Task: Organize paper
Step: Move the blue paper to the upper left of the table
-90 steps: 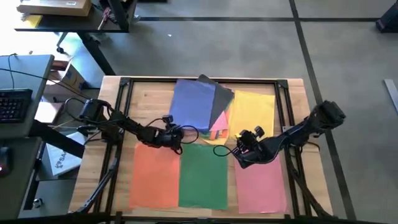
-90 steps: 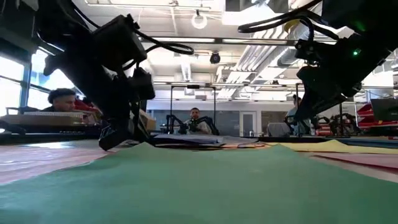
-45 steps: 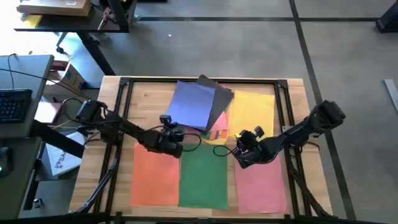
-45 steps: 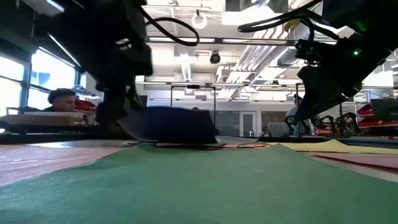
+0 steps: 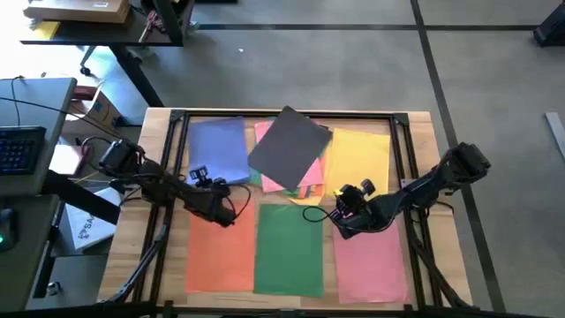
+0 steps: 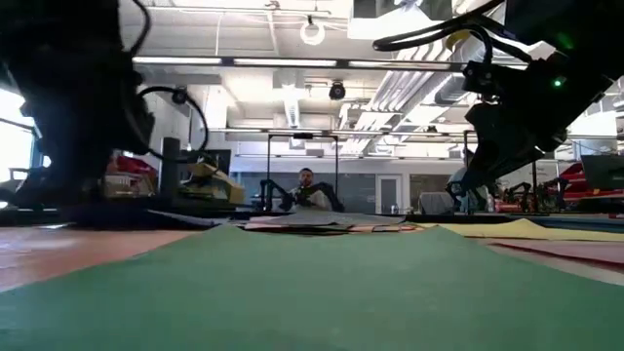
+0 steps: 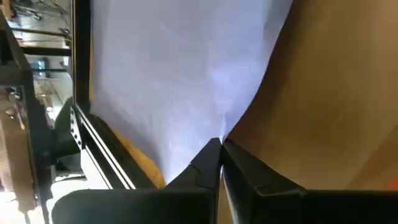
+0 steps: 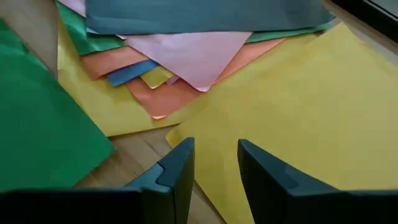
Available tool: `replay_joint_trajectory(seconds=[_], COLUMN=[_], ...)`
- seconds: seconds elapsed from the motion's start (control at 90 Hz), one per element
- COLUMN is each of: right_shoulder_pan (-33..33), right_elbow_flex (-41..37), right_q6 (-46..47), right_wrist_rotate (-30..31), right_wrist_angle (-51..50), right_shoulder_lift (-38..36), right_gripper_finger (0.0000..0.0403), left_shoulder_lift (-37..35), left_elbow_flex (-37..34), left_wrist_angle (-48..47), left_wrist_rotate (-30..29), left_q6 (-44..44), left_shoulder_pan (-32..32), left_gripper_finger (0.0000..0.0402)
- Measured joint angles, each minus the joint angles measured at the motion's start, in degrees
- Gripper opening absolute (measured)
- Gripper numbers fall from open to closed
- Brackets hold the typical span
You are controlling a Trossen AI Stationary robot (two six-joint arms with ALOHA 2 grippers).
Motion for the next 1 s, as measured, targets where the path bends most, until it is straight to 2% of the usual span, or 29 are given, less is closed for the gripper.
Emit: replay_joint_trajectory(seconds=[0.233,0.578,0.689,0.833,1.0], right_shoulder_pan=[0.00,0.00,0.00,0.00,0.00], right_elbow_flex=[0.00,0.00,0.00,0.00,0.00], right_q6=[0.00,0.00,0.00,0.00,0.00], right_wrist_rotate=[0.74,0.74,0.74,0.74,0.74], right_wrist_angle=[0.02,0.29,0.42,0.41,0.42], right_shoulder_lift=[0.00,0.00,0.00,0.00,0.00], right_gripper_finger=[0.0108,0.0108,0.0108,0.0108,0.0108], left_shoulder_lift=[0.02,0.04,0.04,0.04,0.02], left_elbow_flex=[-4.34,-4.75,-4.75,-4.75,-3.93], left_wrist_angle=[2.19,3.05,3.52,3.50,1.88], left_wrist_rotate=[1.11,1.95,3.03,6.60,9.13], left_q6=[0.32,-0.88,-0.86,-0.55,-5.92], left_shoulder_pan=[-4.13,-5.99,-5.97,-5.97,-6.11], left_gripper_finger=[0.0000,0.0008,0.0038,0.0104,0.0173])
